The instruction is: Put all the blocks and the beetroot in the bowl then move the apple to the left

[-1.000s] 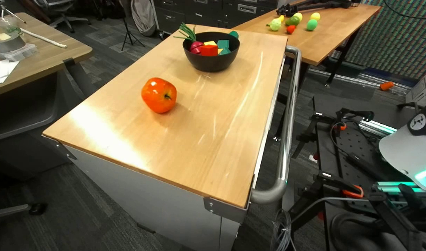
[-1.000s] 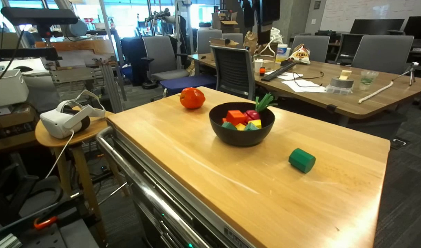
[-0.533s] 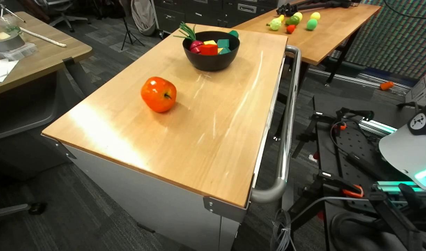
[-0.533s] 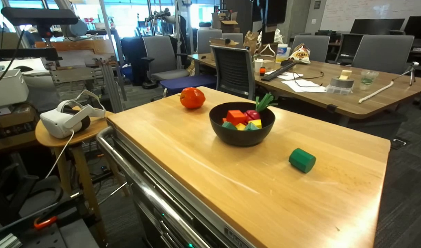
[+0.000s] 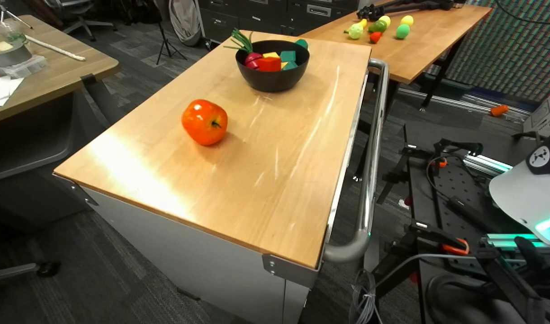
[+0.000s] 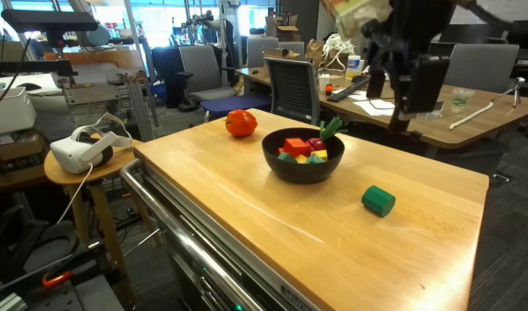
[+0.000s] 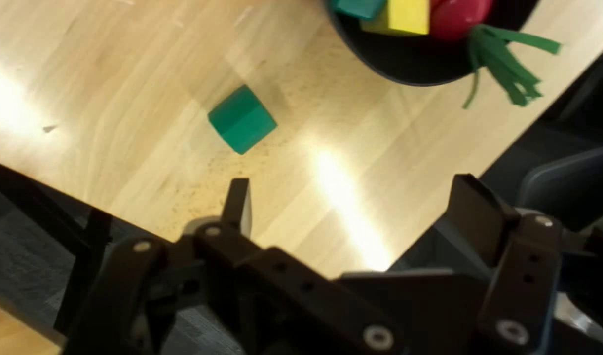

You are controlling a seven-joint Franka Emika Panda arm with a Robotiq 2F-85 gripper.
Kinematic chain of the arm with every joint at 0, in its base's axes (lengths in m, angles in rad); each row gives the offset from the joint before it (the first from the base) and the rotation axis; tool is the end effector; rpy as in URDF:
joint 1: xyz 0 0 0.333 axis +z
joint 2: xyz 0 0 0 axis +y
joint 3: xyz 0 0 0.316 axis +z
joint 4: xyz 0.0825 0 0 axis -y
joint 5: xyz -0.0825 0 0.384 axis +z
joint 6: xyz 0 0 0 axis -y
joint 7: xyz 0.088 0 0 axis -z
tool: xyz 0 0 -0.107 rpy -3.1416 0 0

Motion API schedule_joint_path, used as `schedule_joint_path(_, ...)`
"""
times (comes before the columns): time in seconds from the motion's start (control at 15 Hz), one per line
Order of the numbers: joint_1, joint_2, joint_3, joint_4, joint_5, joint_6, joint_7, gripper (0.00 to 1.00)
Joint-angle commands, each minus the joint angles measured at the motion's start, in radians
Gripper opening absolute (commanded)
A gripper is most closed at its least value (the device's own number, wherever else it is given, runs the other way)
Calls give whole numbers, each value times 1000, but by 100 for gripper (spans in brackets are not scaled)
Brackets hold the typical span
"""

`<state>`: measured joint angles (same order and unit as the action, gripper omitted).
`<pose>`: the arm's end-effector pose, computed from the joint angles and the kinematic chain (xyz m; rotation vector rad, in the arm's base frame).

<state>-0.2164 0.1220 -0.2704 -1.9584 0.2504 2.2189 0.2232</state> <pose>0.5341 -0.2688 0.4307 -2.7140 1.2167 -0.2481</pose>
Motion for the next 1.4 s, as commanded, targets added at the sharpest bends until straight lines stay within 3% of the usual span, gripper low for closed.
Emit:
schedule_joint_path(0.0, -7, 160, 6, 150, -110, -88, 49, 100)
schedule_joint_path(0.4, -22, 325, 29, 293, -89, -228, 26, 100)
schedule_joint_path(0.87, -30, 413, 19, 367, -119, -327, 44, 100)
schedule_joint_path(0.93, -33, 421, 18, 371, -121, -332, 45, 94)
schedule_joint_path(1.0, -35, 427, 18, 374, -123, -333, 47, 72)
schedule_joint_path(1.13, -41, 435, 19, 378, -123, -340, 46, 68)
schedule_joint_path(1.33, -48, 437, 23, 379, -115, -351, 43, 42)
